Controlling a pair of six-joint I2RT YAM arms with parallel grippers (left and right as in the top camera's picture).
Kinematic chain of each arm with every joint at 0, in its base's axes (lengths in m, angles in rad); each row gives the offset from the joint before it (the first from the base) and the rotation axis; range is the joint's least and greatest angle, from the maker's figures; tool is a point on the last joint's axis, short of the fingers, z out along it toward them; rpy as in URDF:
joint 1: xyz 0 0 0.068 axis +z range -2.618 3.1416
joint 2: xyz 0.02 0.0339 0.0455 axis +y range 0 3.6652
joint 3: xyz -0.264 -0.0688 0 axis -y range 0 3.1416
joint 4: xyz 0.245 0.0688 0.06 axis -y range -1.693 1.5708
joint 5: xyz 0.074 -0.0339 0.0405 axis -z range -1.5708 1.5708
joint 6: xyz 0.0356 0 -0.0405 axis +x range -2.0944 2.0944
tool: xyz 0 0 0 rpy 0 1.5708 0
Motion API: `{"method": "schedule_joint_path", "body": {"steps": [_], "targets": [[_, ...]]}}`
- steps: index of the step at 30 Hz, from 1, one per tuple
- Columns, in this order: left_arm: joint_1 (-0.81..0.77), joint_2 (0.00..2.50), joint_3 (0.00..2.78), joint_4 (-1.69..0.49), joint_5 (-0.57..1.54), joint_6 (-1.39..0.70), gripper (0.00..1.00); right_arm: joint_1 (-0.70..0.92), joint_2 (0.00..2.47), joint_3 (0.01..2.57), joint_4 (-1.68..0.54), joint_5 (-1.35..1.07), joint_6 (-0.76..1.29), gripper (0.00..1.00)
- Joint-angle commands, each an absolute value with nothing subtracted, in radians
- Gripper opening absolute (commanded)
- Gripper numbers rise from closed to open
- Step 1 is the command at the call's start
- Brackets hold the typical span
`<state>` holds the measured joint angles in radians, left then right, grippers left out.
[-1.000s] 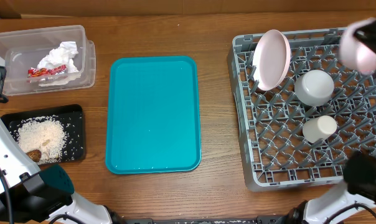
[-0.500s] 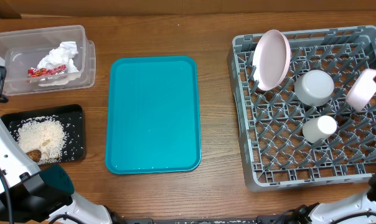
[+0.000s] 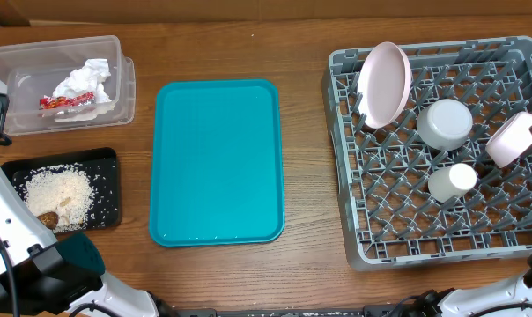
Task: Sort waste into correct bins and load items into the dishwasher
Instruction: 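Lift the saucer and carry it right into the dish rack, then lower the saucer into the rack's front right and release it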
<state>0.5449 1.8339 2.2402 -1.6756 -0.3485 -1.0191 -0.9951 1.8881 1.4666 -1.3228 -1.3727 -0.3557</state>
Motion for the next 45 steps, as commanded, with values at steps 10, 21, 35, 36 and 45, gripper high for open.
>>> {"method": "schedule_joint_path", "body": {"steps": [10, 21, 35, 36, 45], "targets": [[0.541, 1.843, 2.245, -1.675, -0.365, -1.036, 1.00, -0.992, 1.876, 1.434, -1.331, -1.336, -0.363, 0.04], [0.541, 1.843, 2.245, -1.674, -0.365, -1.036, 1.00, -1.025, 1.876, 1.413, -1.404, -1.304, -0.337, 0.04], [0.541, 1.843, 2.245, -1.675, -0.365, -1.036, 1.00, -1.107, 1.874, 1.425, -1.427, -1.173, -0.273, 0.07], [0.541, 1.843, 2.245, -1.675, -0.365, -1.036, 1.00, -1.113, 1.874, 1.431, -1.427, -1.157, -0.253, 0.07], [0.541, 1.843, 2.245, -1.675, -0.365, -1.036, 1.00, -1.188, 1.836, 1.533, -1.424, -0.893, -0.014, 0.11]]}}
